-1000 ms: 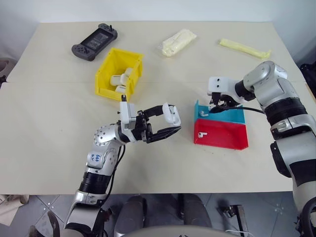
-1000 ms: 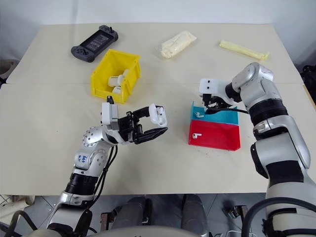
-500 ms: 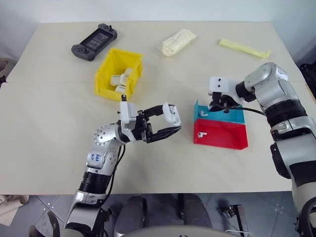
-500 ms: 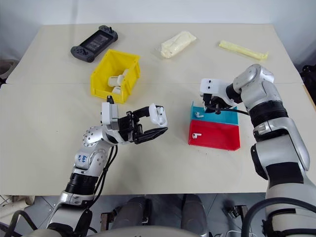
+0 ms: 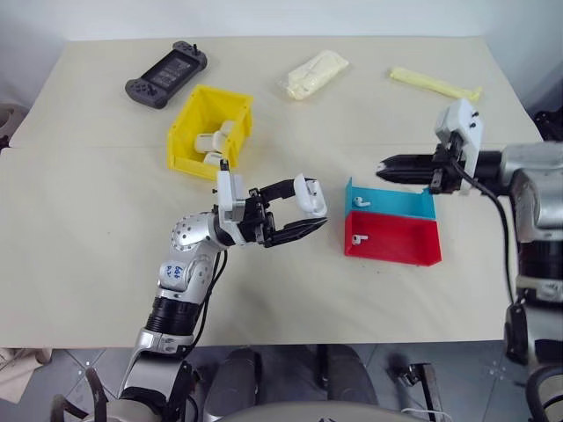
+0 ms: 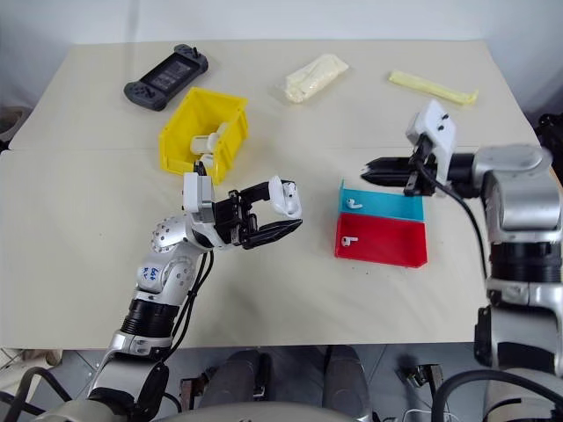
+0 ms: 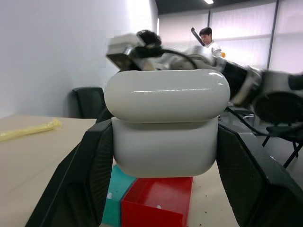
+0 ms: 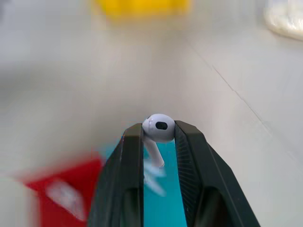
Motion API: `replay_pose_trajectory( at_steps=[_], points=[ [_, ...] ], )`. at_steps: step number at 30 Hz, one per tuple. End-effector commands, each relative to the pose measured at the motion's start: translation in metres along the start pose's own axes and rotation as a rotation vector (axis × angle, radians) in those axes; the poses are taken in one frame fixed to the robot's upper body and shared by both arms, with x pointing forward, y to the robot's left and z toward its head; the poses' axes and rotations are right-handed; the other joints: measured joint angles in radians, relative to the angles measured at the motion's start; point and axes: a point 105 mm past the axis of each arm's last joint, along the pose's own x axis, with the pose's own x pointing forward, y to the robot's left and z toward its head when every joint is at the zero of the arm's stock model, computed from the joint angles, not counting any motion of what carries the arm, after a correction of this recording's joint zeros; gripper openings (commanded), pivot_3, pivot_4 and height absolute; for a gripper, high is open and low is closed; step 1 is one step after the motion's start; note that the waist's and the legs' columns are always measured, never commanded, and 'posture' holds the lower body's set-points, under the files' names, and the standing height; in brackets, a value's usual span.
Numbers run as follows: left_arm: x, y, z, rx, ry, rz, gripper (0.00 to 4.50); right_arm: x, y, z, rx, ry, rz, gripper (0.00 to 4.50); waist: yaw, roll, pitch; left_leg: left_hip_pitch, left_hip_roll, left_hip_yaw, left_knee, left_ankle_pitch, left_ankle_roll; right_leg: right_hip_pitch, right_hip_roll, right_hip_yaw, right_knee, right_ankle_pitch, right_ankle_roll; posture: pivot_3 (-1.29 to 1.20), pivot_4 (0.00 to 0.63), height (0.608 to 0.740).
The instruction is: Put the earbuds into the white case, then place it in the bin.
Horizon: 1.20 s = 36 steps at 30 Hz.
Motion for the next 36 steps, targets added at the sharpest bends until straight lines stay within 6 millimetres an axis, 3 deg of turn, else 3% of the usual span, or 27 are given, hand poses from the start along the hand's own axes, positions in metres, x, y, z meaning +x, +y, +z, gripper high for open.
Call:
replay_pose_trajectory(
  at_steps=[1, 4, 9, 26, 35, 36],
  points=[
    [0.007, -0.002, 0.004, -0.008, -0.031, -0.04, 2.8, -0.007, 0.031, 0.036, 0.119, -0.275, 0.033, 0.73, 0.0, 0.0, 0.0, 0.0, 0.0, 0.0, 0.0, 0.0, 0.0, 0.0, 0.0, 0.0, 0.0, 0.0, 0.0, 0.0, 0.15, 0.74],
    [0.01, 0.001, 0.004, -0.016, -0.028, -0.049, 2.8, 0.002, 0.061, 0.041, 0.3, -0.443, 0.141, 0.73, 0.0, 0.0, 0.0, 0.001, 0.0, -0.001, 0.0, 0.0, 0.0, 0.0, 0.0, 0.0, 0.001, 0.0, 0.0, 0.0, 0.15, 0.74],
    [0.012, 0.005, 0.005, -0.017, -0.024, -0.062, 2.8, 0.013, 0.087, 0.035, 0.391, -0.46, 0.211, 0.73, 0.005, 0.0, 0.0, 0.0, -0.001, -0.001, 0.0, 0.0, 0.0, 0.0, 0.0, 0.0, 0.001, 0.0, -0.001, 0.0, 0.15, 0.74],
    [0.014, 0.007, 0.006, -0.012, -0.033, -0.053, 2.8, 0.028, 0.089, -0.007, 0.468, -0.345, 0.133, 0.73, 0.001, 0.0, 0.0, 0.001, -0.001, 0.0, 0.0, 0.0, 0.0, 0.0, 0.0, 0.001, 0.0, 0.0, 0.0, 0.0, 0.15, 0.74],
    [0.014, 0.009, 0.008, -0.011, -0.044, -0.04, 2.8, 0.033, 0.099, -0.018, 0.367, -0.253, 0.173, 0.73, 0.001, 0.0, 0.0, 0.001, -0.001, 0.0, 0.0, 0.0, 0.001, 0.0, 0.0, 0.001, 0.0, 0.0, -0.001, 0.0, 0.15, 0.74],
    [0.014, 0.008, 0.008, -0.011, -0.045, -0.042, 2.8, 0.033, 0.1, -0.017, 0.358, -0.249, 0.183, 0.99, 0.001, 0.0, 0.0, 0.001, -0.001, 0.0, 0.0, 0.0, 0.001, 0.0, 0.0, 0.001, 0.0, 0.0, -0.001, 0.0, 0.15, 0.74]
  ],
)
